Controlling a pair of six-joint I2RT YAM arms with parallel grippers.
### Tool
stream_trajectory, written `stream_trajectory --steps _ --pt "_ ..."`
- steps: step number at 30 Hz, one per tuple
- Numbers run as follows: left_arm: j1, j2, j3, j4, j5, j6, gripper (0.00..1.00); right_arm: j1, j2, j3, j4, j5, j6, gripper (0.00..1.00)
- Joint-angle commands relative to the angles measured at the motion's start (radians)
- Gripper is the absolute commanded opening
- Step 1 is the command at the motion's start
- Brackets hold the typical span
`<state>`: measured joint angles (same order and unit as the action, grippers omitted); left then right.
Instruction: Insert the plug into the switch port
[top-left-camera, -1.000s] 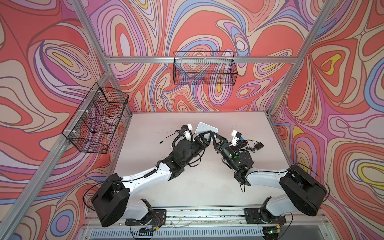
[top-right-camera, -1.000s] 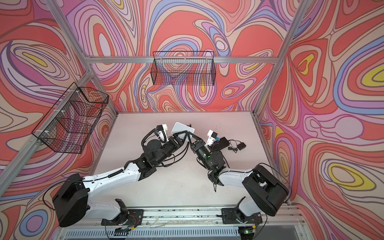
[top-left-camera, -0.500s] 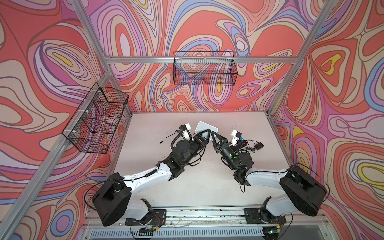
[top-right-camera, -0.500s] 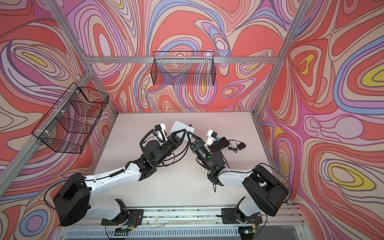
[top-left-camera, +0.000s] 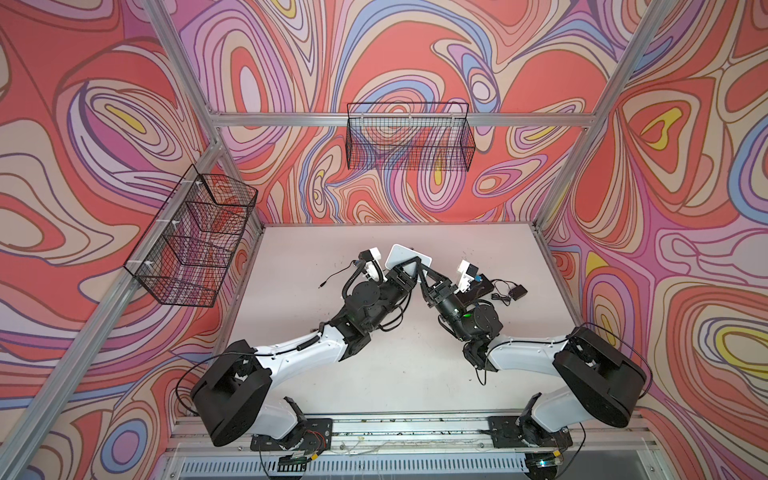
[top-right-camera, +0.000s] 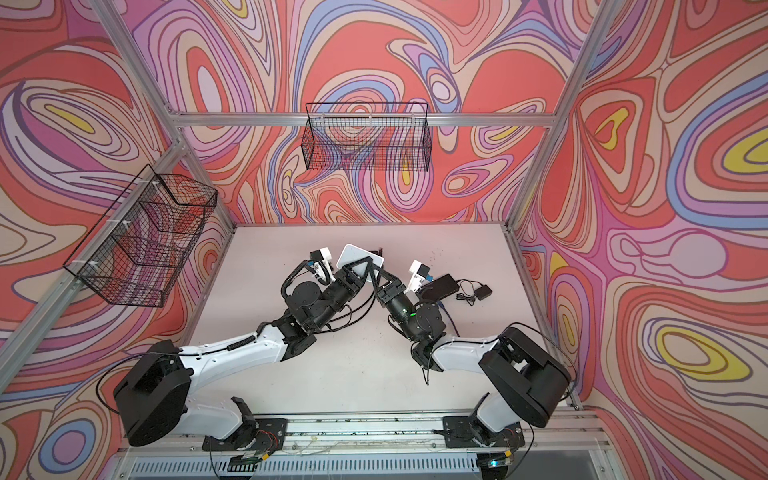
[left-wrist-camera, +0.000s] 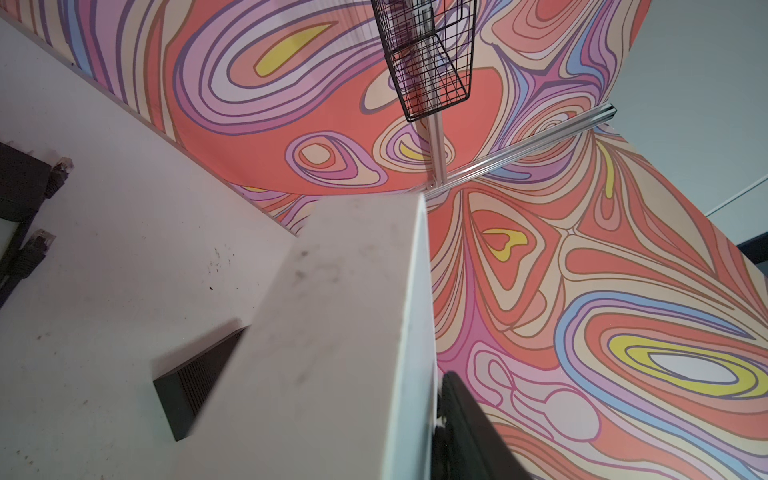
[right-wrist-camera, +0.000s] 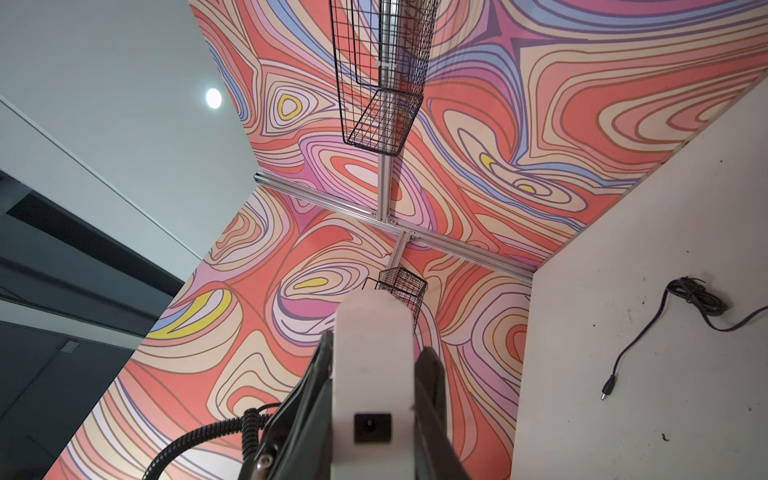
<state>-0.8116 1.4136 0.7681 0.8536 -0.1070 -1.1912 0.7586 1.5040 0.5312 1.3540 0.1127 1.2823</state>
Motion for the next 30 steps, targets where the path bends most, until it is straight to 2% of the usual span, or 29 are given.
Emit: stream_trajectory --steps 1,4,7,12,14,17,19,23,25,30 --pt "0.003 -0.016 -0.013 0.049 -0.018 -0.001 0.41 0.012 0.014 0.008 0.024 -0.008 -0.02 0.0" --pt "0.005 -0.022 -0.017 0.043 -0.019 -0.003 0.38 0.012 0.016 0.009 0.022 -0.018 -0.023 0.0" --pt "0.005 -0.032 -0.021 0.025 -0.022 -0.009 0.29 0.012 0.006 0.004 0.014 -0.021 -0.03 0.01" --pt "0.016 -0.063 -0.03 -0.045 -0.017 -0.018 0.27 0.012 -0.065 -0.017 -0.087 -0.017 -0.076 0.26" --pt "0.022 -0.075 -0.036 -0.063 -0.009 -0.02 0.25 0.012 -0.113 -0.017 -0.163 -0.018 -0.1 0.46" --pt "0.036 -0.099 -0.047 -0.096 0.006 -0.024 0.23 0.011 -0.206 0.009 -0.394 -0.009 -0.171 0.59" --pt "0.053 -0.135 -0.063 -0.146 0.009 -0.023 0.23 0.01 -0.283 0.042 -0.618 0.009 -0.247 0.66" --pt "0.098 -0.23 -0.097 -0.265 0.026 0.006 0.23 0.007 -0.37 0.146 -1.008 0.06 -0.437 0.7" --pt "0.131 -0.296 -0.113 -0.355 0.044 0.027 0.22 0.001 -0.352 0.25 -1.218 0.074 -0.549 0.71" --pt "0.226 -0.466 -0.125 -0.629 0.114 0.079 0.22 -0.001 -0.179 0.49 -1.5 0.053 -0.843 0.67"
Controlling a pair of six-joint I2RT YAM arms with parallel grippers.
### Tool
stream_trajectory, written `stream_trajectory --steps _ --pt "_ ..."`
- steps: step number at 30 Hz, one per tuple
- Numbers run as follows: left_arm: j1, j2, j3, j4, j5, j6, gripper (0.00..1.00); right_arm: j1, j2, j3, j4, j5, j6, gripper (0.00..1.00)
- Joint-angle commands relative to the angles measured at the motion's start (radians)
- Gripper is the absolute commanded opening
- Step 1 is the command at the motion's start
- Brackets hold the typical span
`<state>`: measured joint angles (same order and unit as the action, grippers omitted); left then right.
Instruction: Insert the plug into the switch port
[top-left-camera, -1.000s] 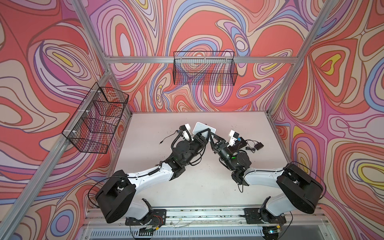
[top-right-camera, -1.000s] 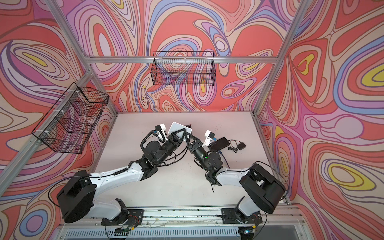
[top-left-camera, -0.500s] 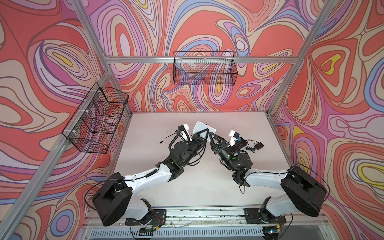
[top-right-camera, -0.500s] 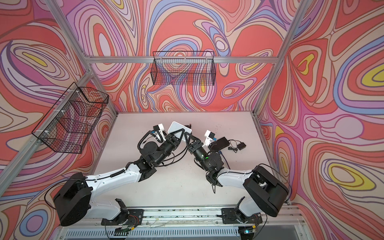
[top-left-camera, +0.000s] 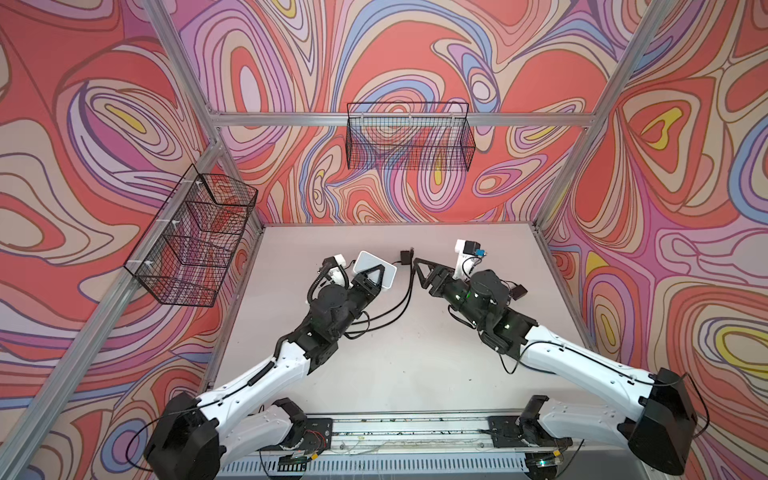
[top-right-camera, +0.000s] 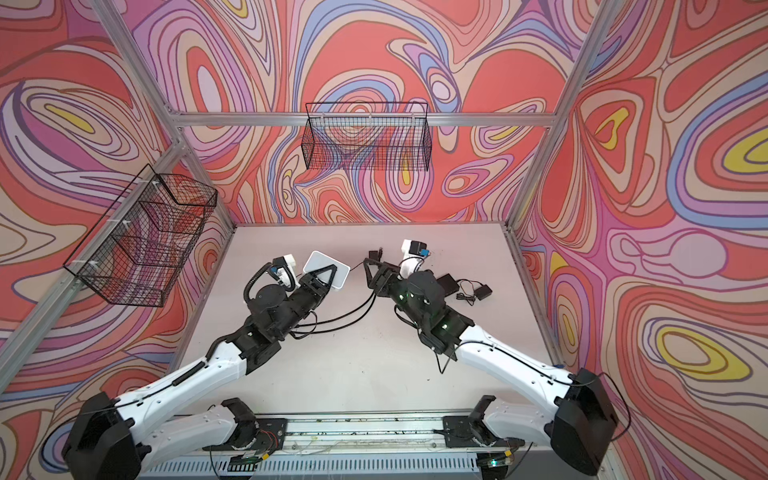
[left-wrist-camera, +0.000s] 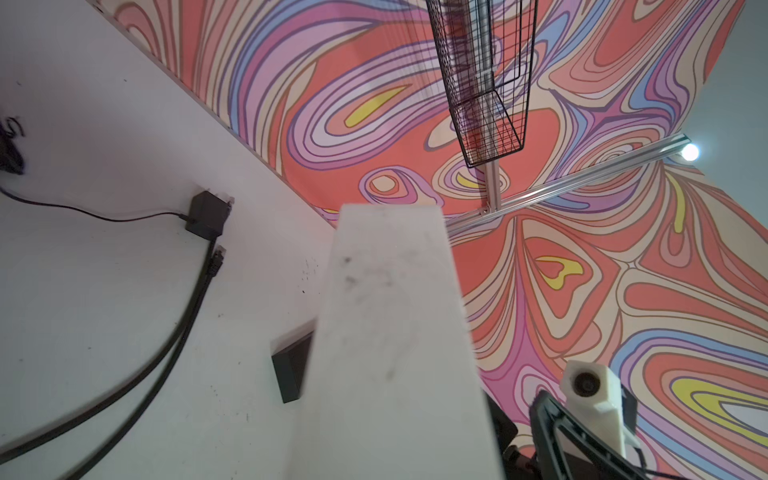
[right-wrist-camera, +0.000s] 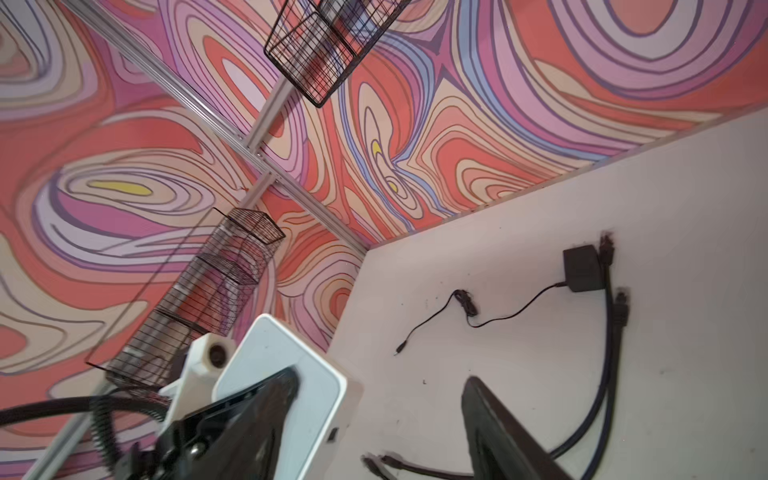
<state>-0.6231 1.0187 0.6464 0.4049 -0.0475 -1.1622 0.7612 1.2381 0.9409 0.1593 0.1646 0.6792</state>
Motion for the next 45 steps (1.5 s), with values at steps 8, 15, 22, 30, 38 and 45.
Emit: stream_trajectory --steps 8,15,22,30,38,45 --pt "0.196 -0.244 0.062 -0.606 0.242 0.142 0.21 -0.009 0.485 0.45 -0.526 -0.05 -0.646 0.58" --pt "0.225 -0.332 0.1 -0.849 0.282 0.215 0.2 -0.056 0.802 0.696 -0.478 -0.142 -0.755 0.58" --pt "0.227 -0.474 0.077 -1.0 0.258 0.199 0.21 -0.087 1.129 1.055 -0.541 -0.202 -0.777 0.61" --pt "0.226 -0.597 0.094 -1.134 0.235 0.16 0.21 -0.091 1.353 1.329 -0.593 -0.223 -0.756 0.63" --pt "0.226 -0.655 0.119 -1.232 0.206 0.15 0.22 -0.091 1.467 1.45 -0.616 -0.216 -0.724 0.65" --pt "0.227 -0.674 0.148 -1.267 0.188 0.152 0.22 -0.094 1.543 1.531 -0.652 -0.225 -0.73 0.62"
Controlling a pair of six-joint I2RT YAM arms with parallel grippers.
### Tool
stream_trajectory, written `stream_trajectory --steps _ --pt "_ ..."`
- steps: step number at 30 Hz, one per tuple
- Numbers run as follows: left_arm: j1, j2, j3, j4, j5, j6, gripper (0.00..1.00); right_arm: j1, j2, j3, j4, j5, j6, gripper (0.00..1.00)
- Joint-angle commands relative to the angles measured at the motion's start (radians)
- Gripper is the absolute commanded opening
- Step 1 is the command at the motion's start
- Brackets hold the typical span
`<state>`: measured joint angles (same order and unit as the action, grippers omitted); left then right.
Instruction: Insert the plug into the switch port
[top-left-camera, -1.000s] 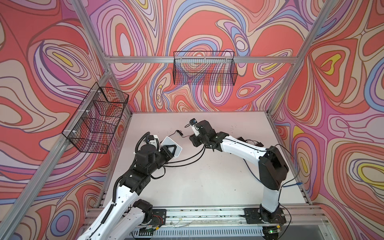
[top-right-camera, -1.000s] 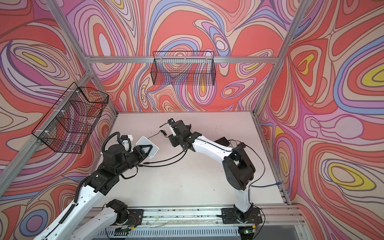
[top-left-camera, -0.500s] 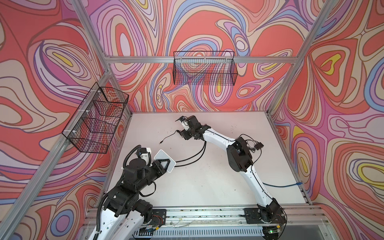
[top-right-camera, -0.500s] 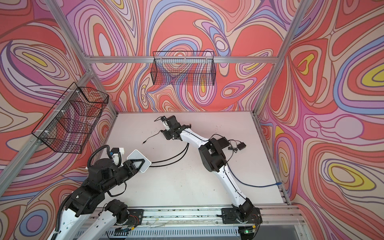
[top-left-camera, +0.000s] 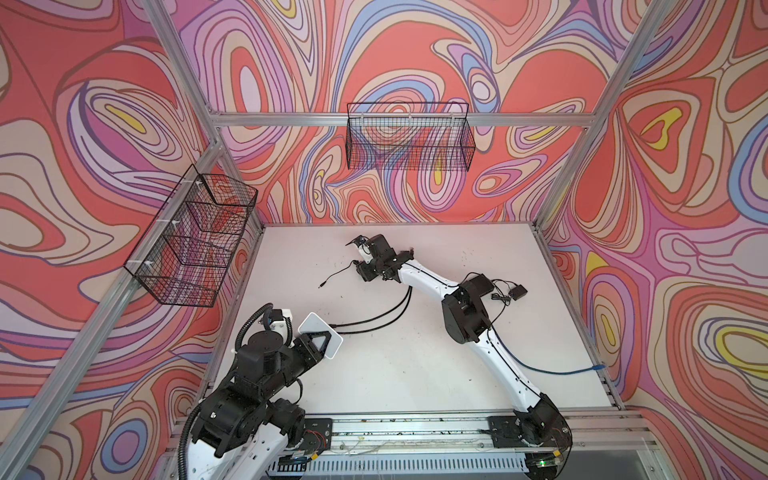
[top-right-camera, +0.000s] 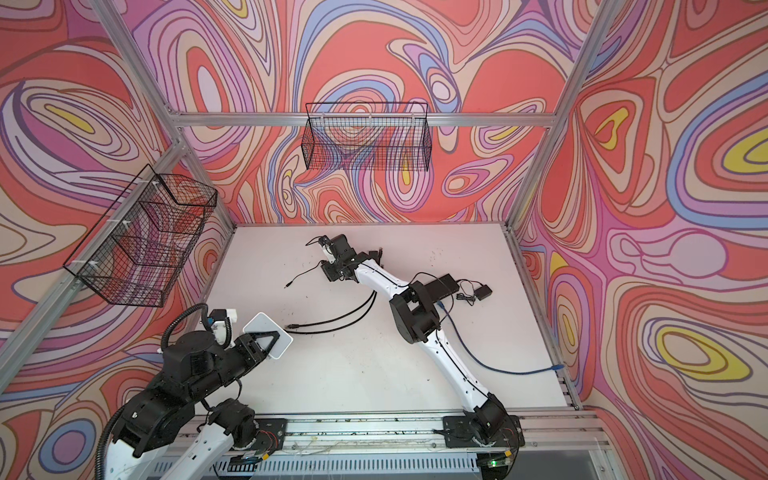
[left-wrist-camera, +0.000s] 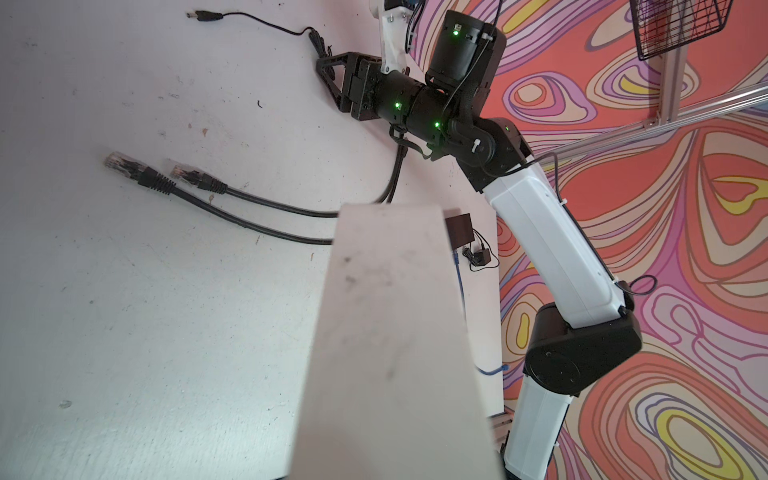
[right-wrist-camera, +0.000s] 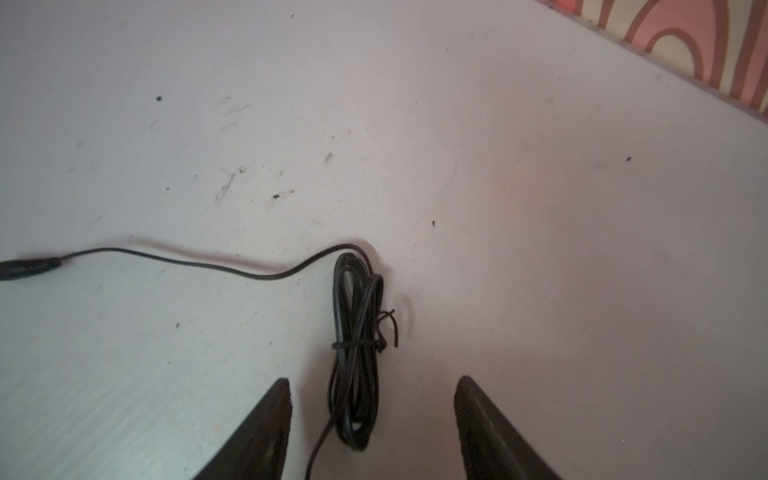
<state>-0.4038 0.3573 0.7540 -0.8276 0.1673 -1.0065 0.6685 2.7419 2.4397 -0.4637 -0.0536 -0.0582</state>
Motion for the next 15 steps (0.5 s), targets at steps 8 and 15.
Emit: stream_trajectory --steps 8,15 --pt "0.007 -0.034 0.064 -0.075 -0.061 0.011 0.21 -0.014 0.041 0.007 -0.03 -0.024 0.019 0.26" --pt "0.008 -0.041 0.047 -0.076 -0.058 0.006 0.21 -0.058 -0.047 -0.077 0.049 -0.026 0.026 0.02"
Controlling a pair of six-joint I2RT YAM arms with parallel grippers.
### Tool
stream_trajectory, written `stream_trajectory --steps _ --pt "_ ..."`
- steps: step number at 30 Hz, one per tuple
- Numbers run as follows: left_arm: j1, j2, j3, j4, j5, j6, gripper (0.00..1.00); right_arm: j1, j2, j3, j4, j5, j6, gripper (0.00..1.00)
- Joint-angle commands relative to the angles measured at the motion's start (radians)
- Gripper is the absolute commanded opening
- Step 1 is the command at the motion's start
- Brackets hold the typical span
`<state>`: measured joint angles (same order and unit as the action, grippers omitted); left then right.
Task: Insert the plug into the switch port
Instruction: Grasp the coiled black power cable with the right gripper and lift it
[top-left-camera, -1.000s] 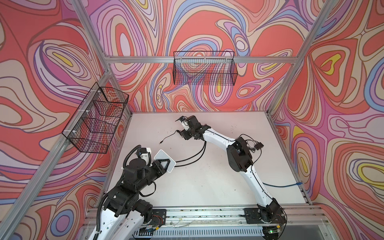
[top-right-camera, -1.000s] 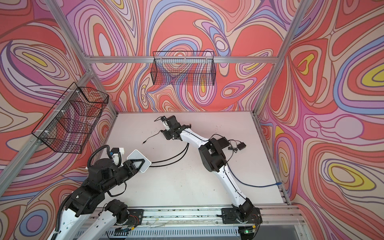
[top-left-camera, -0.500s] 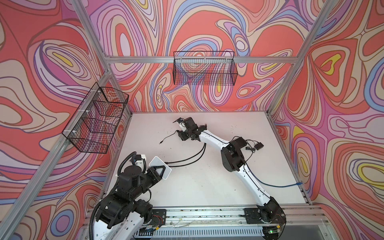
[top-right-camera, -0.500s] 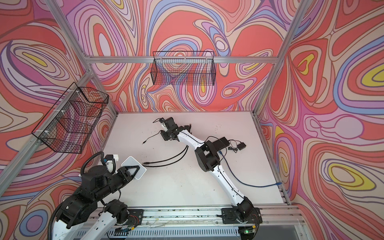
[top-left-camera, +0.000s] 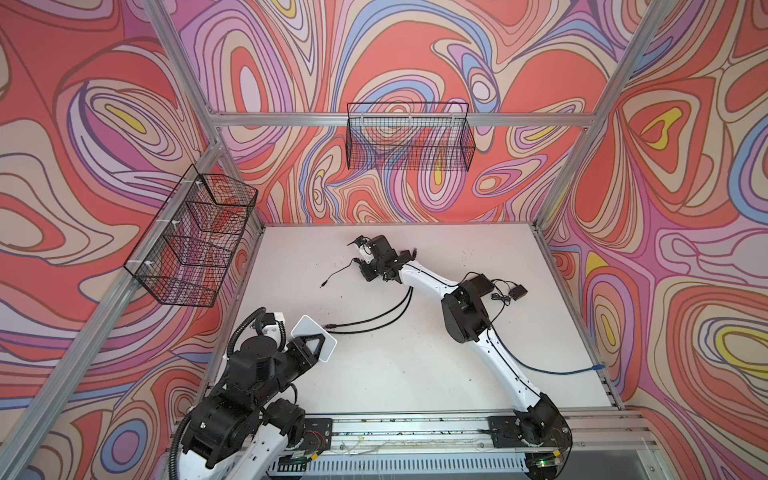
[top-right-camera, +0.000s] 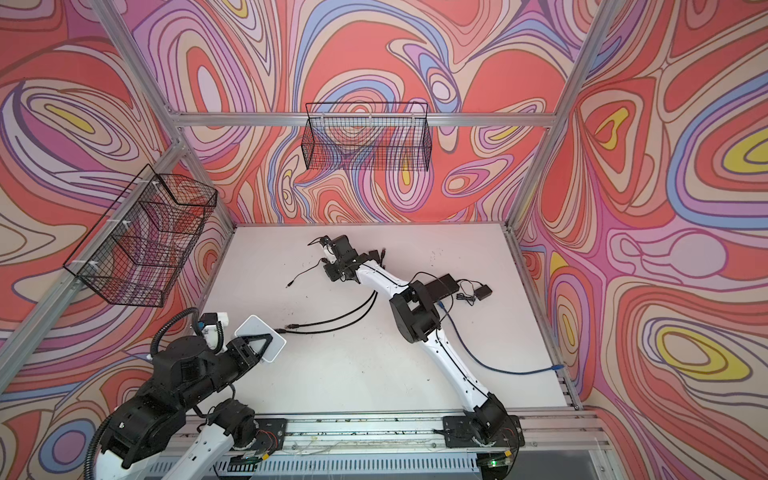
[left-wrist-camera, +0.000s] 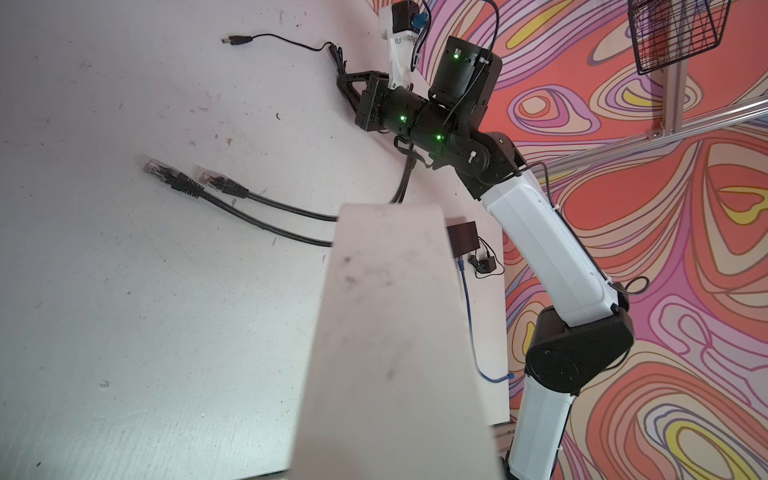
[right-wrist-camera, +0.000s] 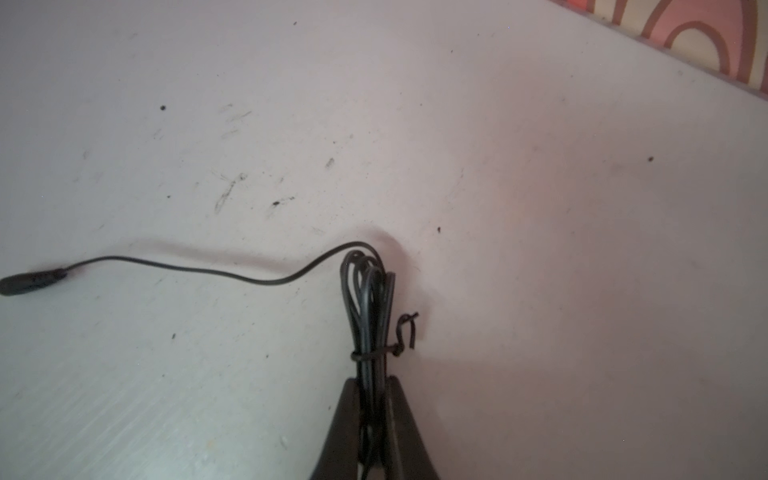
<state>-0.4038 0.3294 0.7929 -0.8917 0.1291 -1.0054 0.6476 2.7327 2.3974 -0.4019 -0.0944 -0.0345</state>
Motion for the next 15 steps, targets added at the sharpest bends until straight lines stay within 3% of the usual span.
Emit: stream_trajectory --steps 1,7,15 --pt "0.007 -0.015 0.004 -0.012 -0.02 0.005 0.21 -0.047 -0.055 -0.046 0.006 0.018 -0.001 0.01" --pt "0.008 -0.028 -0.018 -0.005 -0.017 -0.006 0.2 -0.119 -0.163 -0.086 0.058 0.053 -0.004 0.0" --pt "0.008 -0.042 -0.074 0.042 0.003 -0.034 0.19 -0.189 -0.393 -0.195 0.036 -0.008 0.002 0.0"
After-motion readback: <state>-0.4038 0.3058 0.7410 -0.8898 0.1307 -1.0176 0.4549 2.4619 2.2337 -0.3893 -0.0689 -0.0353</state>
